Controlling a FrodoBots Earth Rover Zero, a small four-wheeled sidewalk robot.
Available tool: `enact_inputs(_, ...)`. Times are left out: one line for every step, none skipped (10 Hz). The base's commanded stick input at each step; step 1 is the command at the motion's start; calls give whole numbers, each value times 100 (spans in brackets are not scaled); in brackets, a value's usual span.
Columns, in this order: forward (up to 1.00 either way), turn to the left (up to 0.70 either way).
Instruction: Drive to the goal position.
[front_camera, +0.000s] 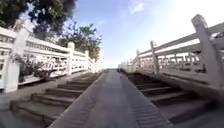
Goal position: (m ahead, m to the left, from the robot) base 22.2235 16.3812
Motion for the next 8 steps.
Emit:
enact_inputs(70, 0)
enact_inputs(70, 0)
enact_inputs(70, 0)
enact_inputs(70, 0)
enact_inputs(70, 0)
enact_inputs(70, 0)
enact_inputs(70, 0)
enact_inputs(70, 0)
